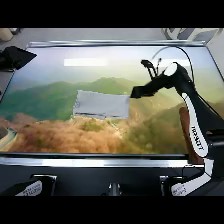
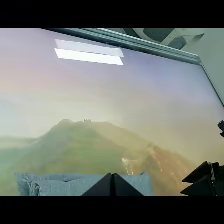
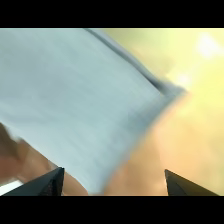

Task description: Fold the shirts.

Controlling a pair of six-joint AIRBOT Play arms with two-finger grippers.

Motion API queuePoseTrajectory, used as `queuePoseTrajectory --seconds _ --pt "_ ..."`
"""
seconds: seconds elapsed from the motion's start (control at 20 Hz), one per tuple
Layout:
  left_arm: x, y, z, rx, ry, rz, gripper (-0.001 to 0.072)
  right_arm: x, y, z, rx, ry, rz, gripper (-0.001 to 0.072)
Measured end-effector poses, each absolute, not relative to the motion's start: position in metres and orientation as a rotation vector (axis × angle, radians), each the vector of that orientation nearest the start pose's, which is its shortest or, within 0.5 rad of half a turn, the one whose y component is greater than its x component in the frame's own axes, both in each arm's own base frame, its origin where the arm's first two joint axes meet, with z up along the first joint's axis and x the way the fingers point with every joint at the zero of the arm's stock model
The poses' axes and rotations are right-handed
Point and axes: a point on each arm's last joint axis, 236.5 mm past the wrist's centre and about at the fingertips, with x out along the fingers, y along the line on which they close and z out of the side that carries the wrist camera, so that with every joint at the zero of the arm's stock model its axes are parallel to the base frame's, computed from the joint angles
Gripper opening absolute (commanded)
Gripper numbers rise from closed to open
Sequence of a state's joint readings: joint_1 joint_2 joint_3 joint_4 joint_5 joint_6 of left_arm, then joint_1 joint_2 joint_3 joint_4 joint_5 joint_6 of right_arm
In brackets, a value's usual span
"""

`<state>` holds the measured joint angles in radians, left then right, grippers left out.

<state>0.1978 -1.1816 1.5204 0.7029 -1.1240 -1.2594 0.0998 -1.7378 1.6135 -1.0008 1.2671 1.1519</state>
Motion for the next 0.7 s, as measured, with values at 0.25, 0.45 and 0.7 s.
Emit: queuePoseTrajectory --seconds 0.25,0.45,0.7 --pt "0.434 -0.093 0.262 -0.416 0.611 -0.534 0.0035 0.448 0.176 -0.056 0.352 1.358 0.671 0.0673" --pt "0.430 -0.107 0.260 -0.406 0.624 -0.563 0.0035 0.446 0.210 -0.080 0.460 1.372 0.712 0.0590" --pt "0.428 -0.116 0.259 -0.399 0.631 -0.584 0.0035 0.447 0.236 -0.087 0.499 1.358 0.735 0.0021"
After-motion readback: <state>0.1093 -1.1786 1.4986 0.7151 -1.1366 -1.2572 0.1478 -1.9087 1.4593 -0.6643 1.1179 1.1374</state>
